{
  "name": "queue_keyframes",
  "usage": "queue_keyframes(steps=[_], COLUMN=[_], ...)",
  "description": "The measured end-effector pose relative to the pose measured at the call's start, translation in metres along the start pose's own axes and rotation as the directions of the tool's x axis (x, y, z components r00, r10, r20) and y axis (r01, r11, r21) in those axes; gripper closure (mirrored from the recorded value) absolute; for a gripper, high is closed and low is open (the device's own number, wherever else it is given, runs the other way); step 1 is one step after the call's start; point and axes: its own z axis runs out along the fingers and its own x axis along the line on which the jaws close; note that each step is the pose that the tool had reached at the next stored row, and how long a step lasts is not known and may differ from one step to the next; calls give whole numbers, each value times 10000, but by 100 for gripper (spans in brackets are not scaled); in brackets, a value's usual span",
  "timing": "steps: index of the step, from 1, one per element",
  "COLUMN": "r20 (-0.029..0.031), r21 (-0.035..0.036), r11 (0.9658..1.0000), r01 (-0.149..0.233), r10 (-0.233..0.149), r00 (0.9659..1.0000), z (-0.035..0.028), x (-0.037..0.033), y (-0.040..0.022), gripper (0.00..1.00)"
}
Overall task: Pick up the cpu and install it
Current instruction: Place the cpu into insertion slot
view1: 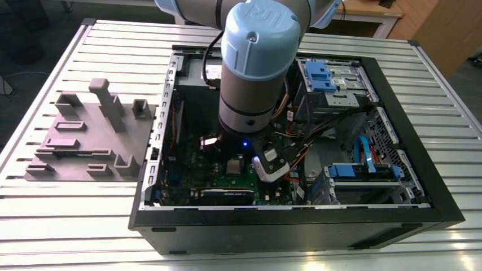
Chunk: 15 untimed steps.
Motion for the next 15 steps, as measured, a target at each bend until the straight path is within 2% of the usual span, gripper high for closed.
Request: queue_keyframes(steps=[8,10,11,15], r20=[-1,-1,-1,1], r21=[1,1,1,-1], r11=[10000,10000,10000,10000], r01=[0,0,0,-16], r10=[0,0,0,16], r00=[10000,10000,10000,10000], z=[-2,-2,-2,9], x=[0,0,0,0], y=[0,0,0,-1], gripper=[54,53,47,47])
